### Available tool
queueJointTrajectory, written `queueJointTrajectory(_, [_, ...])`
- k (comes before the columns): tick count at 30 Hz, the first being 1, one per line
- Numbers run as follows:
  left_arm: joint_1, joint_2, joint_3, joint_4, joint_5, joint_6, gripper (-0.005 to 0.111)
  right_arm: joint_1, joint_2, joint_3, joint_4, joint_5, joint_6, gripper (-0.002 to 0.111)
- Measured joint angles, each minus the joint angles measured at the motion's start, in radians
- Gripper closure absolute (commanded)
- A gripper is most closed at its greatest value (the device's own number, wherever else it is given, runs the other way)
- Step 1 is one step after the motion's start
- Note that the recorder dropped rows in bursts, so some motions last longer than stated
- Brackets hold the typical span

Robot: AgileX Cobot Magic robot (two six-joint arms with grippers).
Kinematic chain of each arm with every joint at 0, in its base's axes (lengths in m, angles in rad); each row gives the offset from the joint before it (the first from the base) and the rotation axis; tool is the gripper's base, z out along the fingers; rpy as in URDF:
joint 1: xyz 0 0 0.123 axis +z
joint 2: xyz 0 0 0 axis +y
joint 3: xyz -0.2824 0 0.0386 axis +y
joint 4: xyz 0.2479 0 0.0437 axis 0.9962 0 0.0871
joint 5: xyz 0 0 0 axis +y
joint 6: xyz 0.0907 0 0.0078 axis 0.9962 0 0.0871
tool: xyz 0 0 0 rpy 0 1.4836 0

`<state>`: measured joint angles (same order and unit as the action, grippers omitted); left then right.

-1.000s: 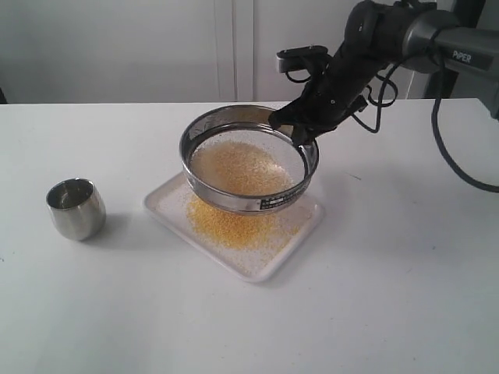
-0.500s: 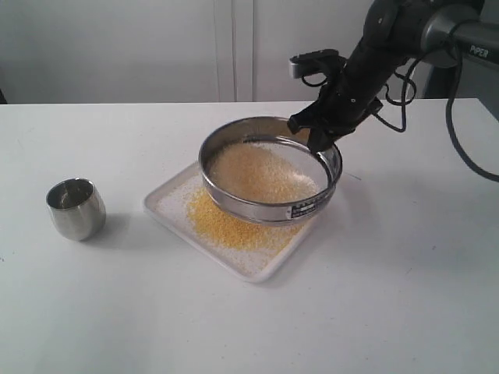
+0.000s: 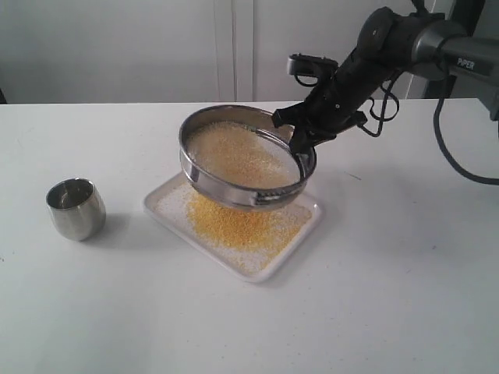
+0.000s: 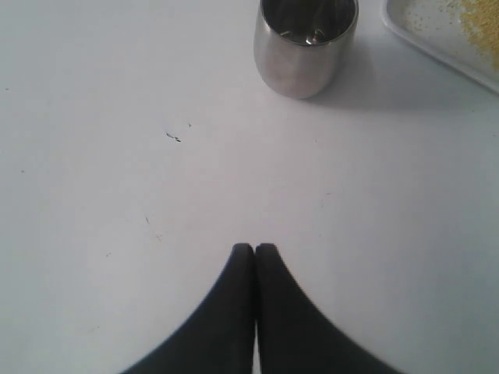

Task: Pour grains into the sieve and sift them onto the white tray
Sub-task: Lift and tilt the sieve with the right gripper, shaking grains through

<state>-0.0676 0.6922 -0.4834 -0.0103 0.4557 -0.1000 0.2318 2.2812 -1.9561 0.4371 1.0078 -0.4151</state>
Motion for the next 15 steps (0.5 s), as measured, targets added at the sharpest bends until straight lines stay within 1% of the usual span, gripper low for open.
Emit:
queueJointTrajectory(1, [0.0, 0.0, 0.0, 0.0, 0.0, 0.0, 0.107, 0.0, 0.0, 0.0, -0.014, 0.003, -0.042, 0.108])
queueJointTrajectory(2, [0.0, 0.0, 0.0, 0.0, 0.0, 0.0, 0.107, 0.0, 0.0, 0.0, -0.026, 0.023, -0.038, 0.108])
queueJointTrajectory(4, [0.0, 0.0, 0.0, 0.0, 0.0, 0.0, 0.107, 0.005, 0.005, 0.0, -0.019, 0.033, 0.038, 0.108])
queueJointTrajectory(7, [0.0, 0.0, 0.0, 0.0, 0.0, 0.0, 0.107, 0.011, 0.009, 0.0, -0.038, 0.018, -0.054, 0.108])
queueJointTrajectory(10, [0.0, 0.0, 0.0, 0.0, 0.0, 0.0, 0.107, 0.011, 0.012, 0.0, -0.044, 0.018, 0.053, 0.108])
queueJointTrajectory(12, [0.0, 0.0, 0.0, 0.0, 0.0, 0.0, 0.107, 0.008, 0.012, 0.0, -0.053, -0.006, 0.0, 0.108])
queueJointTrajectory(13, [0.0, 0.0, 0.0, 0.0, 0.0, 0.0, 0.107, 0.008, 0.01, -0.002, -0.074, -0.008, 0.015, 0.108])
queueJointTrajectory(15, [0.0, 0.0, 0.0, 0.0, 0.0, 0.0, 0.107, 0.007, 0.01, -0.002, -0.06, -0.009, 0.122, 0.108])
